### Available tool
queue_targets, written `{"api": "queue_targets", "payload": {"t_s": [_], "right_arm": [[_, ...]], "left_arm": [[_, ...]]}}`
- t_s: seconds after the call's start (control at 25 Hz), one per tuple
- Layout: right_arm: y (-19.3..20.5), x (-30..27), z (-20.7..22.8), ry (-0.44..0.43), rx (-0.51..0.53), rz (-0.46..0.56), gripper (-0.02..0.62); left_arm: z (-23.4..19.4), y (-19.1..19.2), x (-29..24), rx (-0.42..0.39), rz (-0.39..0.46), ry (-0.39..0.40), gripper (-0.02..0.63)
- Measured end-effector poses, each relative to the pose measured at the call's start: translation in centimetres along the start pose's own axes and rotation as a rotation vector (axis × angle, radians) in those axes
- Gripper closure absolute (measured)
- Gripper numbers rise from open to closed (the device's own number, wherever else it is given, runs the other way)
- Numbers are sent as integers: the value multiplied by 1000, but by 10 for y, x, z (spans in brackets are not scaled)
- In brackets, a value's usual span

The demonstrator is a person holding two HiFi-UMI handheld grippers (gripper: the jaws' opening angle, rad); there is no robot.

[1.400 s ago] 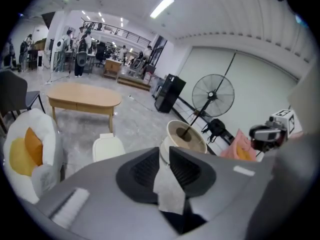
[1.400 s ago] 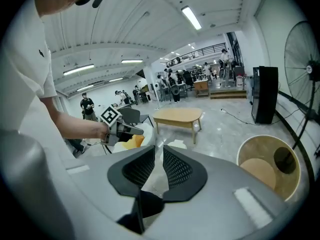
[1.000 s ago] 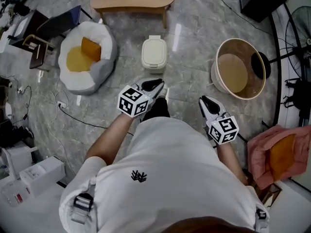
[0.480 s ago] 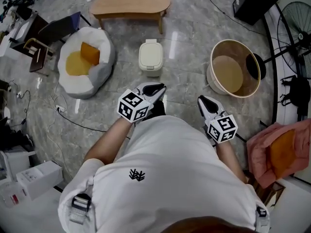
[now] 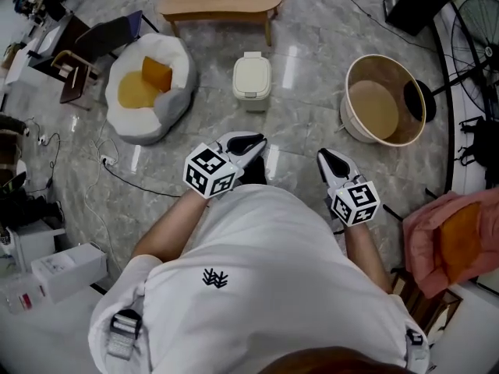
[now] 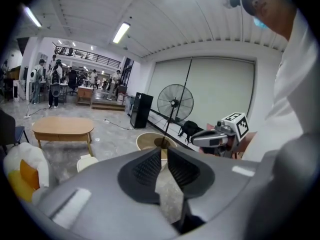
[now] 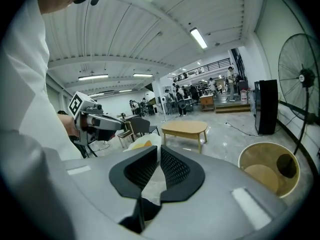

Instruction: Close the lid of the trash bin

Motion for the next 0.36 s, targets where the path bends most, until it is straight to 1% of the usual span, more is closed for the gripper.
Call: {"api": "queue_targets", "payload": {"t_s": [0.12, 0.36], "right_arm": [[4, 7, -12, 0, -12, 2, 570], [18, 12, -23, 22, -36, -6, 571]], "left_arm": [[10, 1, 10, -19, -22, 7, 508], [21, 2, 15, -52, -29, 36, 508]]}}
Point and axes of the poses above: the fingertips, and each gripper's own axes: x backward along the fingers, z to its right, y out of its underside, the point moved 7 cm from there along x, backward along the fingers, and after that the axes turned 10 degrees about -z, right-handed, at the moved point
